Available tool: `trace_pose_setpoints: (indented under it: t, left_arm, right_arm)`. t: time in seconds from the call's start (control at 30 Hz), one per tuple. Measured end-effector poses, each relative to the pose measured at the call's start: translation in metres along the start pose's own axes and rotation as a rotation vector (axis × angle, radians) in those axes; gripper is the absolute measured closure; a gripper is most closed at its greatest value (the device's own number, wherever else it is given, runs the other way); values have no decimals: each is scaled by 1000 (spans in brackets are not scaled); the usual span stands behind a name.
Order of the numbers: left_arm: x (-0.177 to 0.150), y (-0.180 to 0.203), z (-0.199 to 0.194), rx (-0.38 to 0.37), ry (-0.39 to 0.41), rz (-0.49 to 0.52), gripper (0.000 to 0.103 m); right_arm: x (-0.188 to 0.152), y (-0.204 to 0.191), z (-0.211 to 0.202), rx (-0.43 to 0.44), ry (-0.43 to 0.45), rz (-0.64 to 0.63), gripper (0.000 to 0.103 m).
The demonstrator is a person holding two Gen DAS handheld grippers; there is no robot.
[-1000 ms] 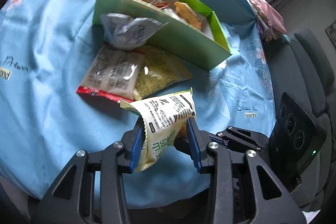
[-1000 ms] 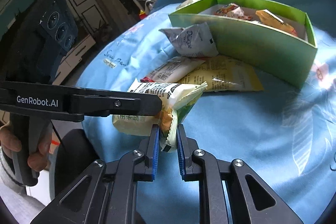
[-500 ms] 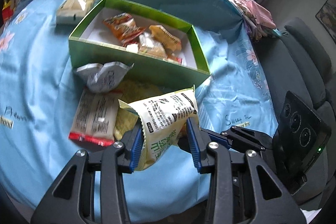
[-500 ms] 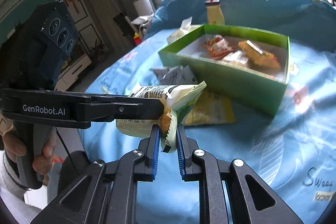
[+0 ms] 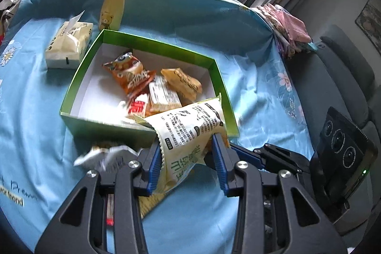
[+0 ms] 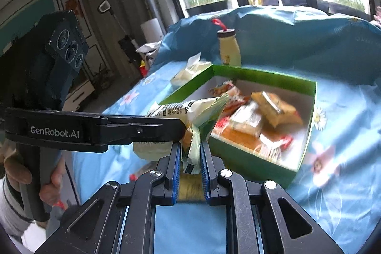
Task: Organize snacks
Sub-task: 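Lift the white-and-green pack and carry it over the green box, then open the left tool to drop the pack into the box, then withdraw the left tool toward the remaining snack packs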
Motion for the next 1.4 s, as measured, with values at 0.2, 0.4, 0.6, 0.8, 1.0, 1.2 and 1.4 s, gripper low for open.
trace_pose_setpoints:
  t: [0.2,0.4,0.6,0.8,1.0,1.2,1.4]
  left_arm:
    - [22,-9,17,10,-7,-11,65]
    - [39,-18,34,31,-15,1,65]
    - [48,-32,52,35,-40,-12,65]
    - [48,-45,69,51,-68,-26,64]
    - [48,-56,78,68,-83,-44,60]
    - [49,-62,80,85,-79,-58,44]
    - [53,-65,68,114,-45,-57,27]
  right_arm:
    - [16,16,20,-15,-1,13,85]
    - [28,30,40,-29,-11,20,85]
    - [30,45,60,-27,-32,62,85]
    - [27,55,80,-33,-66,100,85]
    - [25,60,91,-42,-93,131,85]
    - [26,60,93,-51,-102,134,81]
    - [26,61,81,-82,-76,137,57]
Point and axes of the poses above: each gripper's, at about its wrist camera, not at the fingertips, and z roughly the way its jaws point, y to its right, x to its top, the point moved 4 cm from there along z, roughly the way its jaws point, and after that the axes turned 5 degrees about x, right-handed, at the moved point
